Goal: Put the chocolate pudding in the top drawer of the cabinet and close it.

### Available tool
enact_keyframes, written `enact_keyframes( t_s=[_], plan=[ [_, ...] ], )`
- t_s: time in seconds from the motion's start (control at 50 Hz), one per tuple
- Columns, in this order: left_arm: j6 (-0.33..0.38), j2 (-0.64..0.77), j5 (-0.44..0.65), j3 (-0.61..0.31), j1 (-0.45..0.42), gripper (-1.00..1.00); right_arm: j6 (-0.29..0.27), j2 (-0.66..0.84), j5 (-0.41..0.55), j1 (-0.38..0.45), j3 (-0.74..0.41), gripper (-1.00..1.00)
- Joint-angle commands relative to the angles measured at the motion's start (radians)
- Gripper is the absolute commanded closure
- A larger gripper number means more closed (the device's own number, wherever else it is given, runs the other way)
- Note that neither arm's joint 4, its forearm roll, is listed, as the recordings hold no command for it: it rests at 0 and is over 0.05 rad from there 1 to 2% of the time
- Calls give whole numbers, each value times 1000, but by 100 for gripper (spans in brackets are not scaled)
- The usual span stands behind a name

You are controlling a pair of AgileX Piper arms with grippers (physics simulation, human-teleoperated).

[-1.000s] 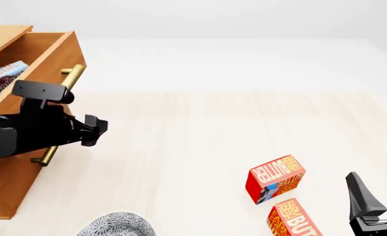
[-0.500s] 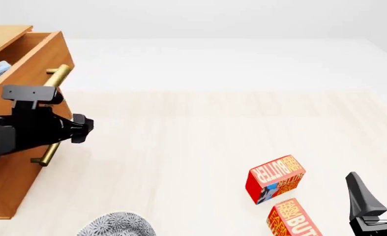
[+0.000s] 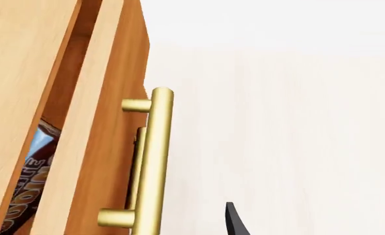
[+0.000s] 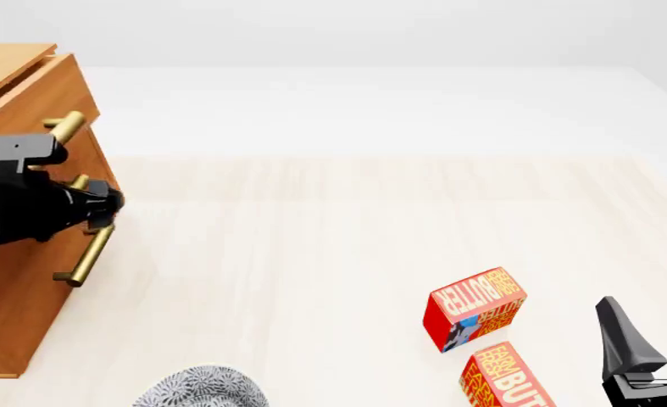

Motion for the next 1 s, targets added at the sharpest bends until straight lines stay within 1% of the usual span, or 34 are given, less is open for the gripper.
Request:
enact_keyframes(
  t_s=[0.02, 0.04, 0.06, 0.12, 0.14, 0.16, 0.2, 0.22, 0.24, 0.28, 0.3, 0.32, 0.34, 0.36, 0.4, 0.44, 0.48, 0.52, 0.54, 0.62, 0.74, 0.78, 0.8, 0.82, 0.84, 0.88, 0.9, 0.94, 0.96, 1.0],
  plan=[
    [16, 30, -10, -36, 106, -100, -4, -6, -5, -3, 4, -100],
    [1, 36, -15, -37, 107, -100, -4, -6, -5, -2, 4, -100],
    [6, 40, -19, -37, 115, -100, -4, -5, -5, -2, 4, -100],
    [1, 72, -42, -52, 189, -100, -4, -6, -5, -3, 4, -100],
    [5, 84, -46, -54, 197, -100, -4, -6, -5, -3, 4, -100],
    [-11, 94, -50, -53, 198, -100, -4, -6, -5, -3, 4, -100],
    [-6, 98, -53, -58, 210, -100, -4, -6, -5, -3, 4, -100],
    [-33, 108, -52, -66, 216, -100, -4, -6, -5, -2, 4, -100],
    [-33, 108, -52, -66, 216, -100, -4, -6, -5, -2, 4, -100],
    [-22, 127, -55, -82, 251, -100, -4, -6, -5, -3, 4, -100],
    [-22, 127, -55, -82, 251, -100, -4, -6, -5, -3, 4, -100],
    [-40, 134, -55, -86, 257, -100, -4, -6, -5, -2, 4, -100],
    [-40, 154, -61, -101, 295, -100, -4, -5, -5, -3, 4, -100],
    [-53, 156, -61, -103, 300, -100, -4, -6, -5, -3, 4, -100],
    [-39, 179, -63, -128, 364, -100, -4, -6, -5, -3, 4, -100],
    [-53, 180, -66, -129, 370, -100, -4, -6, -5, -3, 4, -100],
    [-75, 200, -73, -137, 411, -100, -4, -6, -5, -2, 4, -100],
    [-93, 189, -82, -120, 408, -100, -4, -6, -5, -3, 4, -100],
    [-80, 184, -83, -115, 417, -100, -4, -6, -5, -3, 4, -100],
    [-85, 151, -79, -97, 416, -100, -4, -6, -5, -3, 4, -100],
    [-74, 16, -30, -77, 411, -100, -4, -6, -5, -3, 4, -100],
    [-83, -37, -2, -77, 387, -100, -4, -6, -5, -3, 4, -100],
    [-73, -65, 15, -82, 381, -100, -4, -6, -5, -3, 4, -100],
    [-37, -97, 34, -95, 391, -100, -4, -6, -5, -2, 4, -100],
    [-37, -97, 34, -95, 391, -100, -4, -6, -5, -2, 4, -100],
    [-45, -133, 67, -110, 378, -100, -4, -6, -5, -3, 4, -100],
    [-60, -163, 96, -121, 361, -100, -4, -6, -5, -3, 4, -100],
    [-52, -206, 134, -144, 351, -100, -4, -6, -5, -3, 4, -100],
    [-66, -227, 155, -152, 334, -100, -4, -6, -5, -3, 4, -100],
    [-56, -259, 190, -174, 319, -100, -3, -6, -5, -3, 4, -100]
  ],
)
